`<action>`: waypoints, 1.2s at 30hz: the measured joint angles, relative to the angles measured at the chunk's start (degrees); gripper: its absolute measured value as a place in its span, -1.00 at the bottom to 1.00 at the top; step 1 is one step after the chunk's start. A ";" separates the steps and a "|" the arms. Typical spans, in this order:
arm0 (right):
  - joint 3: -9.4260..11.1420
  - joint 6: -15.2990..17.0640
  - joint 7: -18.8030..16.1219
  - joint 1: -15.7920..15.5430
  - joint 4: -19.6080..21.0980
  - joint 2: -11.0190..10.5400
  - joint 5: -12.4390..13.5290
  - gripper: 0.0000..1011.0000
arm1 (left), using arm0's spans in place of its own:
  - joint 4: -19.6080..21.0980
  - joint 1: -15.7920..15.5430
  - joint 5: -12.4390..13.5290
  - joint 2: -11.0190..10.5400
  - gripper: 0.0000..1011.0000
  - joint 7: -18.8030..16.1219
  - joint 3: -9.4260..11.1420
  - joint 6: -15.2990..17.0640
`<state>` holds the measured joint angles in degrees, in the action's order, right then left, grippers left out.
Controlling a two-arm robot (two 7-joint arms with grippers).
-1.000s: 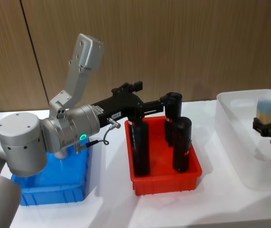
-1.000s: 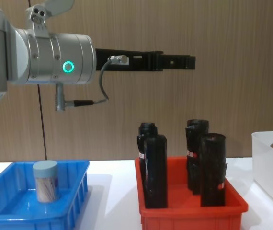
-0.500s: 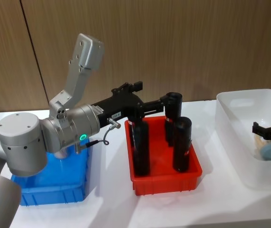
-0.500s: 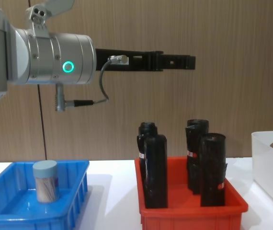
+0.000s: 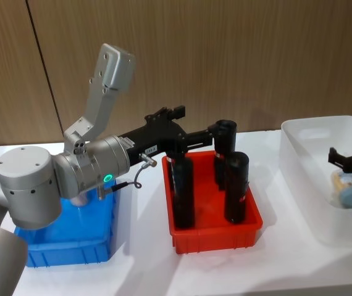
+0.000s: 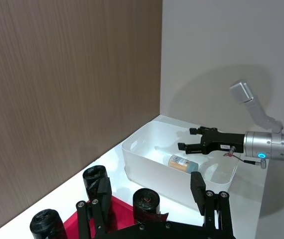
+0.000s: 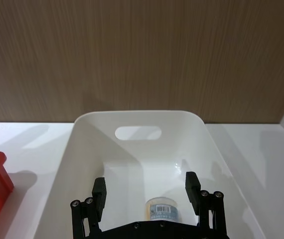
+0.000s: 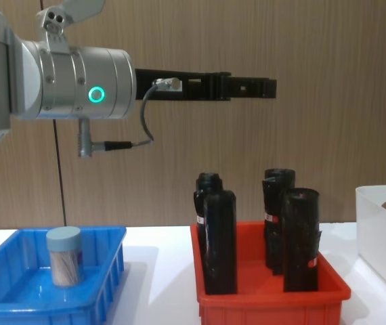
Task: Pick the cotton swabs from the blue box and place them into the white box.
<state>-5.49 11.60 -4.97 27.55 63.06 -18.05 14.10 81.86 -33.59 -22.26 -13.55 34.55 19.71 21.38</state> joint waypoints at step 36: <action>0.02 -4.21 2.52 -8.97 16.42 -1.01 0.44 0.98 | 1.06 1.98 1.02 -0.83 0.98 -3.33 0.64 -1.98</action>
<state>-5.47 7.39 -2.45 18.58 79.48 -19.06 14.53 82.92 -31.61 -21.24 -14.38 31.22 20.35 19.40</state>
